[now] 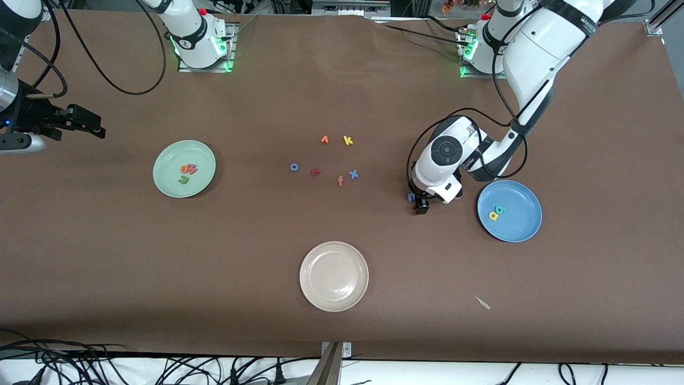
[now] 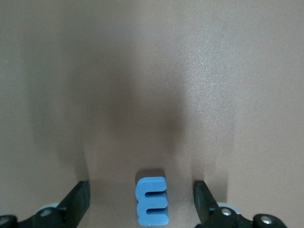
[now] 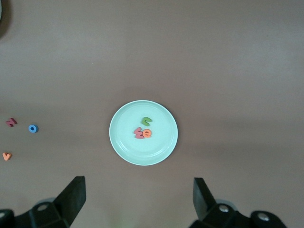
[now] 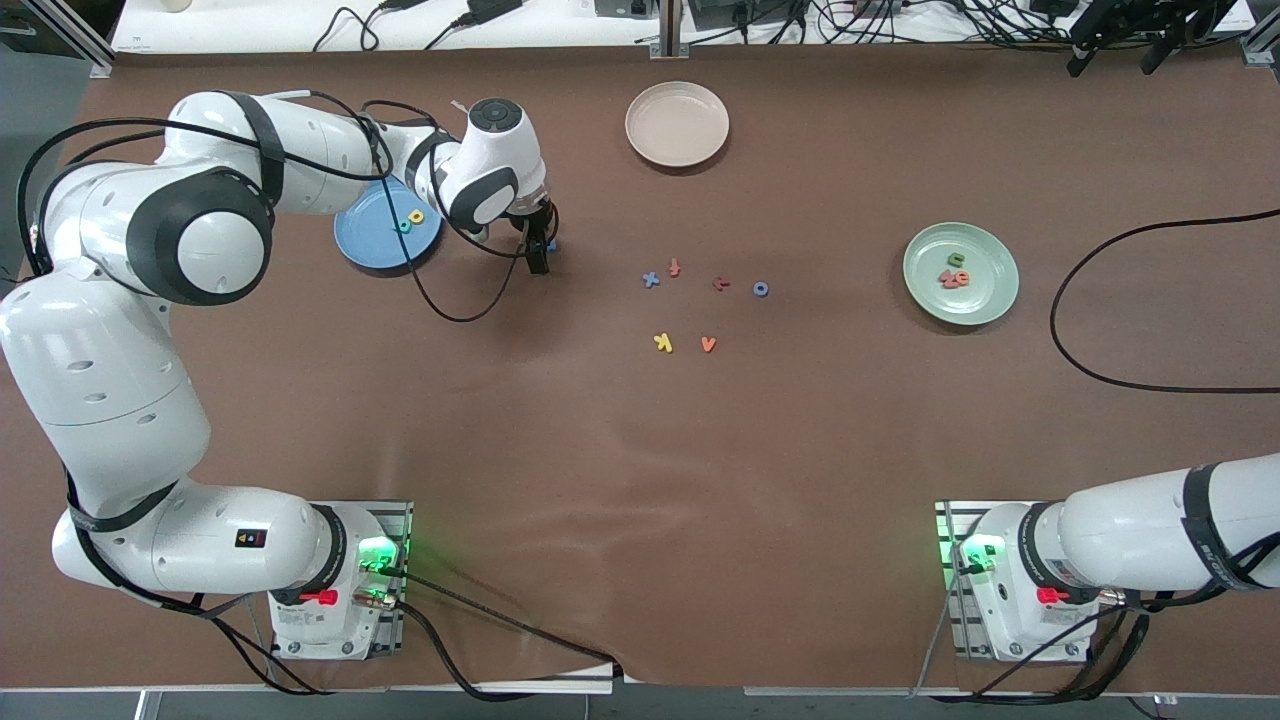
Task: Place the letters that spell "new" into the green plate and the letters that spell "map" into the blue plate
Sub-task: 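Lower the left gripper onto the blue m and grasp it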
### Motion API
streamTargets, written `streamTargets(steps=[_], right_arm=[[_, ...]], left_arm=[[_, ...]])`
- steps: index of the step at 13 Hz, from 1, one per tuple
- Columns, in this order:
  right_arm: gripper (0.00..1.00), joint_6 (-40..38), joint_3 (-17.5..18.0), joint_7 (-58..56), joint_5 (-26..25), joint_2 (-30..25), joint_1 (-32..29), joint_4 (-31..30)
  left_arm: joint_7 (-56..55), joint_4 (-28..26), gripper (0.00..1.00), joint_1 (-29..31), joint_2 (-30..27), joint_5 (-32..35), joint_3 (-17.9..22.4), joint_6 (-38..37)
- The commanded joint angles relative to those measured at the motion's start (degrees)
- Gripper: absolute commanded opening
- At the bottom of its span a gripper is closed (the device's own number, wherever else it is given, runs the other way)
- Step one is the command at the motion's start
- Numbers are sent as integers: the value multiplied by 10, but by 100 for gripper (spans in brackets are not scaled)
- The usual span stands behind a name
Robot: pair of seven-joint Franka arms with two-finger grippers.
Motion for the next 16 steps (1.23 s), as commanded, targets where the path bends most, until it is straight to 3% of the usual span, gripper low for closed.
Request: streamTargets(steps=[1, 2, 4, 8, 16], right_arm=[[100, -15, -3, 5, 4, 6, 0, 16], [100, -15, -3, 5, 4, 6, 0, 15], [100, -15, -3, 5, 4, 6, 0, 15], [100, -15, -3, 5, 4, 6, 0, 15], [100, -15, -3, 5, 4, 6, -1, 14]], left_arm=[[-35, 0, 80, 2, 3, 25, 0, 6], [-41, 0, 70, 2, 3, 26, 0, 7], [-41, 0, 35, 0, 3, 27, 0, 7], [-43, -1, 2, 1, 3, 47, 0, 7], [8, 19, 0, 14, -9, 47, -2, -5]])
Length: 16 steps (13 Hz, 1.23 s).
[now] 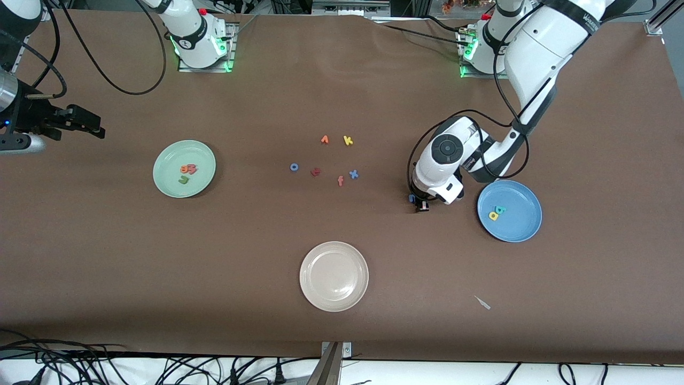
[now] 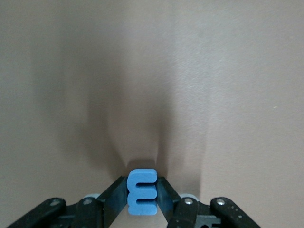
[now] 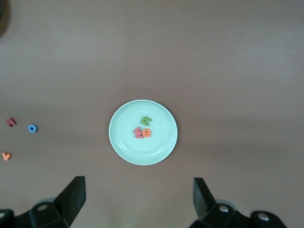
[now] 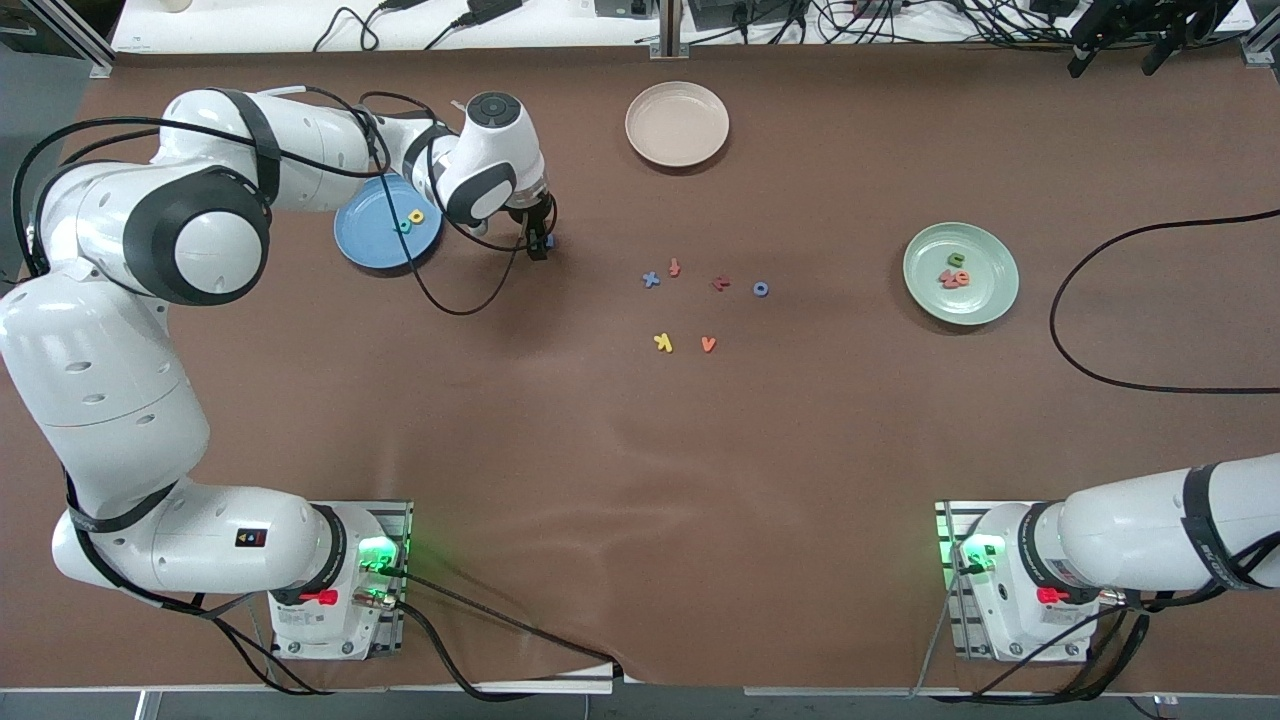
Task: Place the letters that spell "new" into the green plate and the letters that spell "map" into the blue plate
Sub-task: 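Lower the left gripper onto the blue m and grasp it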
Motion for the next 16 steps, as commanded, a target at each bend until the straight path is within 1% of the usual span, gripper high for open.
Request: streamTargets(steps=[1, 3, 7, 10, 13, 16], right_arm=[[100, -14, -2, 5, 4, 5, -1, 14], [100, -14, -2, 4, 4, 5, -1, 14], [100, -14, -2, 5, 4, 5, -1, 14], [100, -14, -2, 5, 4, 5, -1, 14], [100, -14, -2, 4, 4, 5, -1, 14], [100, -6, -2, 4, 3, 6, -1, 16]], left_arm=[[31, 9, 0, 12, -8, 24, -4, -8], [60, 17, 0, 12, -11, 18, -5, -24], [155, 56, 0, 9, -10, 12, -8, -113], [268, 83, 0, 14, -10, -36, -7, -157], [397, 114, 0, 28, -11, -39, -8, -243], [538, 130, 0, 53, -19, -41, -8, -313]])
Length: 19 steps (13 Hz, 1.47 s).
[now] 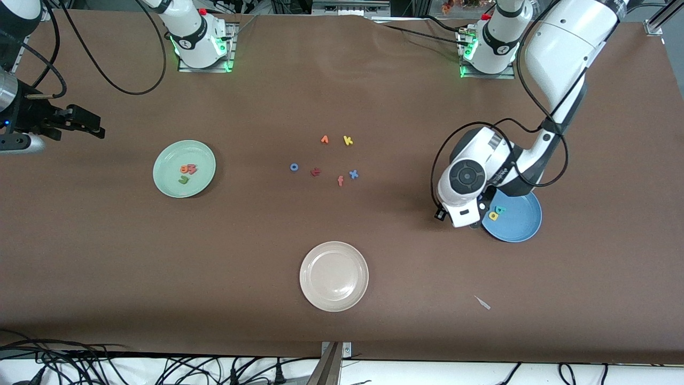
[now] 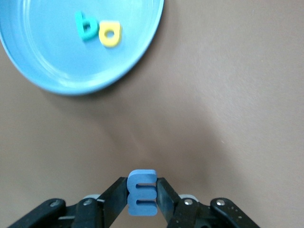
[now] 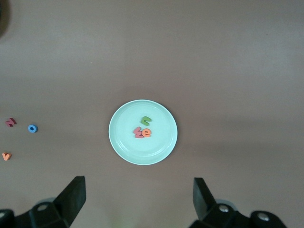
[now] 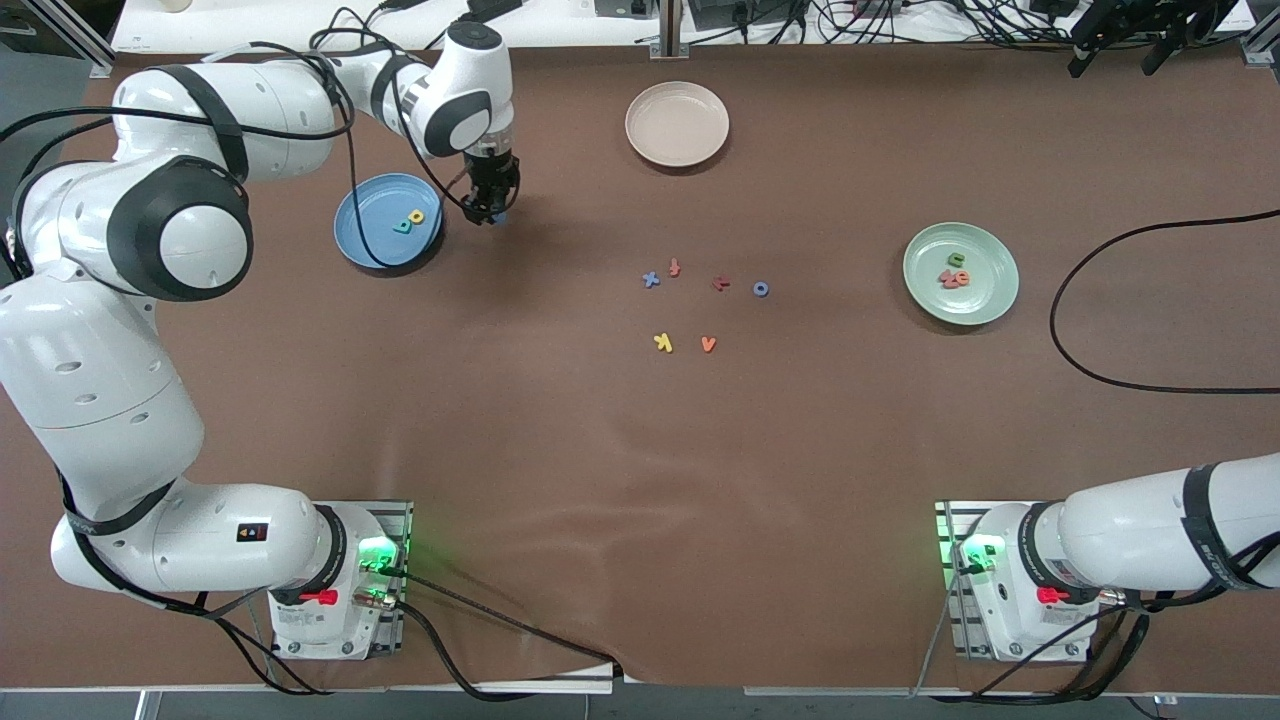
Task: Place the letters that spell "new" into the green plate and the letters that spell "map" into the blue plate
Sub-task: 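Carry the blue m onto the blue plate and open the left gripper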
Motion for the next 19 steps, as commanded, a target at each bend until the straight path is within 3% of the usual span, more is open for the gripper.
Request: streamTargets(steps=[1, 9, 14, 15, 16, 17, 19], right_arm=[[100, -5, -1, 3, 1, 5, -1, 18], [100, -9, 0, 2, -2, 3, -1, 18], [100, -11, 0, 2, -4, 2, 0, 18], [100, -11, 0, 2, -4, 1, 0, 18], [100, -11, 0, 2, -3, 2, 0, 18], [100, -13, 0, 2, -3, 1, 0, 17], [100, -15, 0, 2, -3, 0, 0, 16]], left_arm=[[132, 19, 0, 27, -13, -17, -3, -67], [410, 27, 0, 120, -7, -5, 4, -85], [468, 39, 3, 138, 23, 25, 18, -65], [480, 39, 24, 139, 25, 30, 20, -65], [501, 39, 84, 140, 25, 31, 20, -65], [507, 39, 100, 139, 22, 31, 20, -68], [507, 40, 100, 140, 19, 31, 19, -69]])
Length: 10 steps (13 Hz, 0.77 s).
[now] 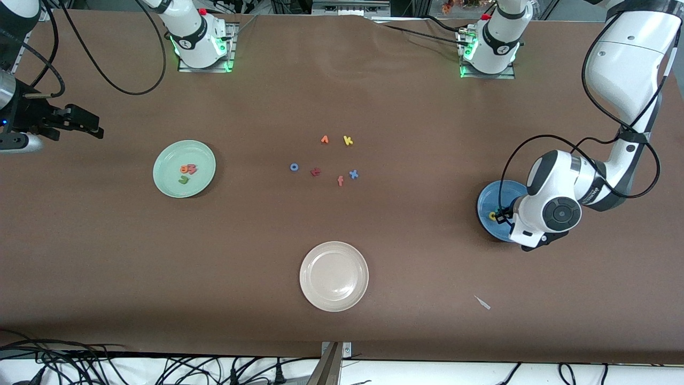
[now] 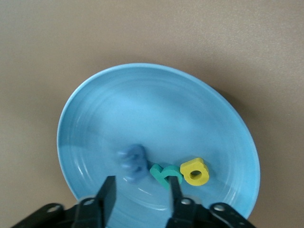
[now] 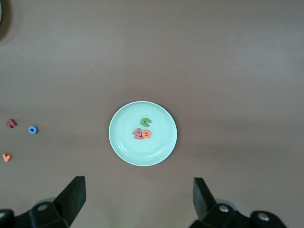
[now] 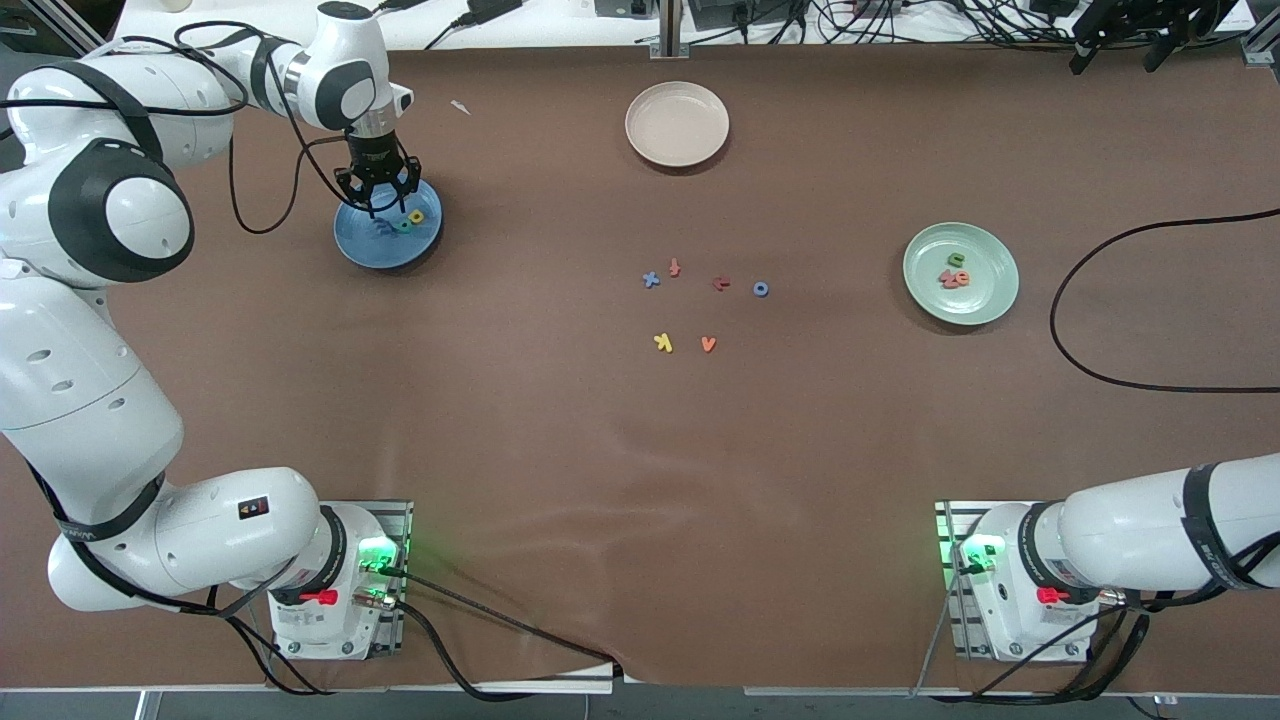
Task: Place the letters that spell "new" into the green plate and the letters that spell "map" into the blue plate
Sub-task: 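Carry the blue m onto the blue plate and open the left gripper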
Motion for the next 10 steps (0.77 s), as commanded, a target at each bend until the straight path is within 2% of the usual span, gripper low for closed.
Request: streamTargets(steps=[1, 10], right_arm=[[100, -15, 0, 3, -2, 0, 0, 12], [100, -25, -1, 3, -1, -3, 0, 10]], left_arm=[[14, 14, 100, -1, -3, 13, -3, -8], [53, 14, 100, -5, -56, 13, -7, -49]])
